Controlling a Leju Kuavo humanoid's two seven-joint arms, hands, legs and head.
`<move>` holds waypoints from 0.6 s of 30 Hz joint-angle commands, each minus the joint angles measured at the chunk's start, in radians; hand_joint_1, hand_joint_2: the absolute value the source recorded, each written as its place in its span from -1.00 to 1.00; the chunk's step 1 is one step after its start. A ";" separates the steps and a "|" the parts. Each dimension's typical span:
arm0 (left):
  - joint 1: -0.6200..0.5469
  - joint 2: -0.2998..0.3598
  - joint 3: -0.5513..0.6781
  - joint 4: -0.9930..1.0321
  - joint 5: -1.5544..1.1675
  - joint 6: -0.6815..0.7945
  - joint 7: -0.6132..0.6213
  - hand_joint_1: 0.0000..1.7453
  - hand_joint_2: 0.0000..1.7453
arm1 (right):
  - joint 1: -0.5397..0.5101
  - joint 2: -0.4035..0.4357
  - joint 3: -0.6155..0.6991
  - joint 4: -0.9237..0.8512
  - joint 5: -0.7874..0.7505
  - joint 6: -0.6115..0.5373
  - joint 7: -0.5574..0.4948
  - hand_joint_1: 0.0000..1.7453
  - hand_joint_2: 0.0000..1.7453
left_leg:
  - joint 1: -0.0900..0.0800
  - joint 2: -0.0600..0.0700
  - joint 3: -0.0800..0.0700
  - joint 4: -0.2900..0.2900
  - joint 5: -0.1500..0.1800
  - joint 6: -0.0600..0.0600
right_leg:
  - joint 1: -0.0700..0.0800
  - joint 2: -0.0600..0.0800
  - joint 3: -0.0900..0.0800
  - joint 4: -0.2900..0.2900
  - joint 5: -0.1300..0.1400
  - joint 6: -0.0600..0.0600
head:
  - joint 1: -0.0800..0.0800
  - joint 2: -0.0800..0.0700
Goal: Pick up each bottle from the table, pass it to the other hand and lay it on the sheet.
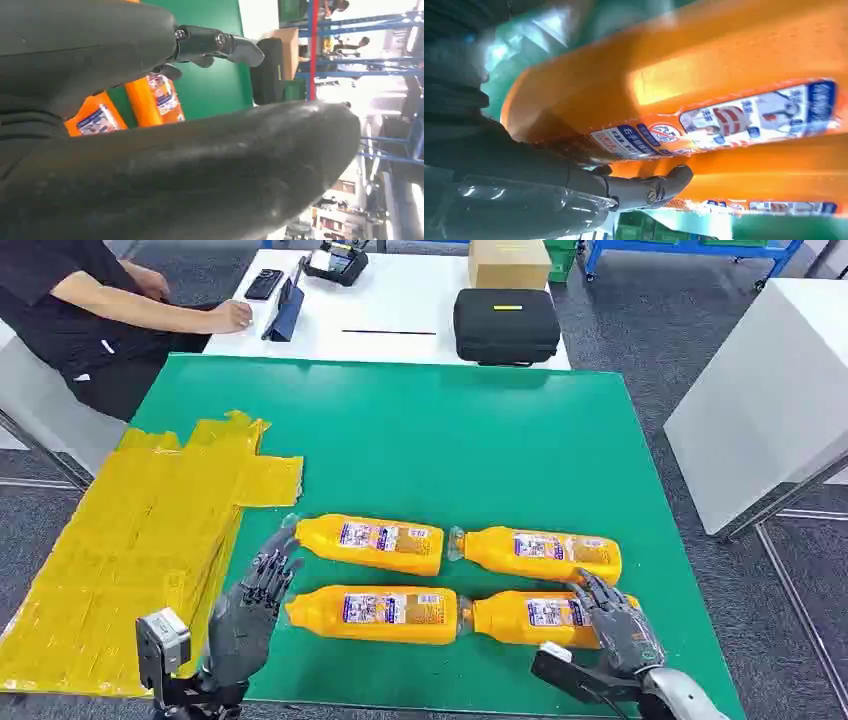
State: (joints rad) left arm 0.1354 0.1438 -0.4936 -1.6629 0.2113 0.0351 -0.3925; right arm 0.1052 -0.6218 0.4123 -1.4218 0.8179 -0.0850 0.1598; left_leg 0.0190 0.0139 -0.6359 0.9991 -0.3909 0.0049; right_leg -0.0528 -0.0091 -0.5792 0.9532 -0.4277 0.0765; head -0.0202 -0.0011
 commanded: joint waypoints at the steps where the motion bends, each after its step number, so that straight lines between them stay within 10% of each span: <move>1: -0.097 -0.089 0.071 0.045 -0.028 -0.030 0.058 -1.00 -1.00 | -0.165 0.152 -0.059 0.166 0.122 0.191 -0.033 -1.00 1.00 | 0.001 0.001 0.002 -0.001 0.000 0.000 | 0.002 0.002 0.002 -0.002 0.001 -0.005 | 0.000 0.000; 3: -0.113 -0.093 0.075 0.056 -0.023 -0.035 0.068 -1.00 -1.00 | -0.182 0.138 -0.038 0.199 0.121 0.286 -0.046 -1.00 1.00 | 0.001 0.001 0.003 -0.001 0.000 0.000 | 0.002 0.002 0.002 -0.001 0.001 -0.005 | 0.000 0.000; 4: -0.118 -0.096 0.079 0.060 -0.022 -0.037 0.069 -1.00 -1.00 | -0.179 0.126 -0.029 0.209 0.122 0.344 -0.052 -0.42 1.00 | 0.002 0.000 0.004 -0.001 0.000 0.000 | 0.002 0.002 0.004 -0.001 0.001 -0.007 | 0.000 0.000; 5: -0.120 -0.100 0.082 0.062 -0.021 -0.040 0.070 -1.00 -1.00 | -0.173 0.119 -0.026 0.216 0.112 0.391 -0.056 0.96 1.00 | 0.001 -0.001 0.003 -0.001 0.001 0.000 | 0.002 0.001 0.003 -0.002 0.001 -0.005 | 0.000 0.000; 18: -0.151 -0.149 0.101 0.068 -0.045 -0.082 0.110 -1.00 -1.00 | -0.103 0.034 0.011 0.198 0.019 0.557 -0.026 1.00 1.00 | 0.002 -0.007 0.014 -0.001 -0.001 0.002 | 0.003 -0.006 0.006 -0.005 -0.005 -0.008 | 0.000 0.000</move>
State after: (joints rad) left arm 0.0246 0.0347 -0.4250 -1.6533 0.1824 -0.0320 -0.3014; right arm -0.0641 -0.5756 0.3735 -1.3054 0.8656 0.4440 0.1053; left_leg 0.0198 0.0143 -0.6232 0.9992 -0.3922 0.0058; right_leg -0.0526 -0.0092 -0.5768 0.9506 -0.4312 0.0765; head -0.0202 -0.0011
